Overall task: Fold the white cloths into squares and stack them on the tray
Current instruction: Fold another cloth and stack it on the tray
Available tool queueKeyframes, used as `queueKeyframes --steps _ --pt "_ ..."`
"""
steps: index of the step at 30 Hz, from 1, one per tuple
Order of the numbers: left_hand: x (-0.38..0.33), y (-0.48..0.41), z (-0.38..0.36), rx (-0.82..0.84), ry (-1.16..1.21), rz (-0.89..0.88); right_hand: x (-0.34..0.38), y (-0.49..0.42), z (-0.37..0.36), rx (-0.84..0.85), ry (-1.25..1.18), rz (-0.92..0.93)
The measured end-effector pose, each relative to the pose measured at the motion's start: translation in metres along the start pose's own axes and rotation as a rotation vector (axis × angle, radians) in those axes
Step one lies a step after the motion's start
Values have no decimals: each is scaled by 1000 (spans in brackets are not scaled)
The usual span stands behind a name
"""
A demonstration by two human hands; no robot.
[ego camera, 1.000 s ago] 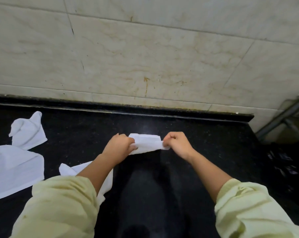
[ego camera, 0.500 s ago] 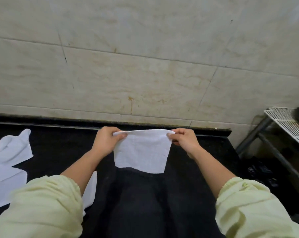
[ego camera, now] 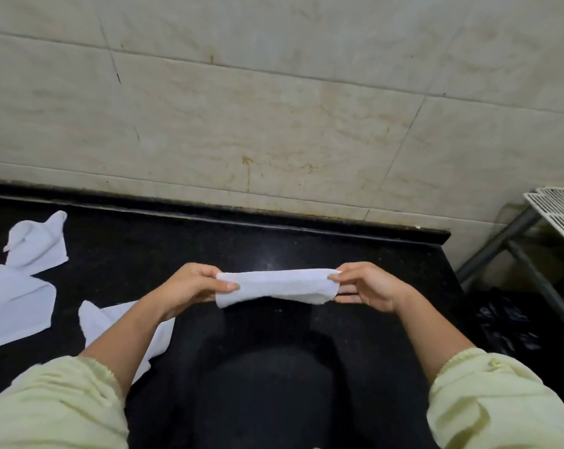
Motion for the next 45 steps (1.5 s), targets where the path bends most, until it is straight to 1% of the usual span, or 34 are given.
queueKeyframes --steps 2,5,7,10,14,18,23,27,29,37,41,45 --pt "23 5 -8 36 -57 75 -20 -1 6 68 39 -105" --pt "55 13 -18 68 -69 186 -50 -3 6 136 123 -214" --pt "74 15 -22 55 -81 244 -66 -7 4 129 177 -253" --pt "90 16 -28 27 -75 304 -84 -15 2 70 232 -279" --pt "101 8 -26 -56 -87 334 -88 -26 -1 -12 277 -208" --pt "106 -5 -21 -152 -131 346 -85 -43 -5 -41 338 -174" --pt "107 -19 -22 -265 -132 316 -84 -67 -9 -225 283 -39" --pt "109 -30 -21 -392 -182 315 -91 -86 -8 -303 360 -24" --pt "108 -33 -23 -426 -215 316 -95 -91 -8 -332 413 -26" --pt "113 -43 -20 -470 -420 315 -95 -100 -8 -366 503 -22" --pt "110 -42 -23 -503 -591 287 -93 -95 -13 -408 661 59" --pt "113 -31 -30 -567 -726 186 -94 -86 -14 -494 675 152"
Point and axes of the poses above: each hand's wrist, its own y-axis away from the middle knuckle, its own z-axis out of the back of the hand, x = y × z, the point moved 2 cm from there along -y, towards the middle knuckle, and after that the axes turned 3 degrees about -y, right-handed, at the moved point
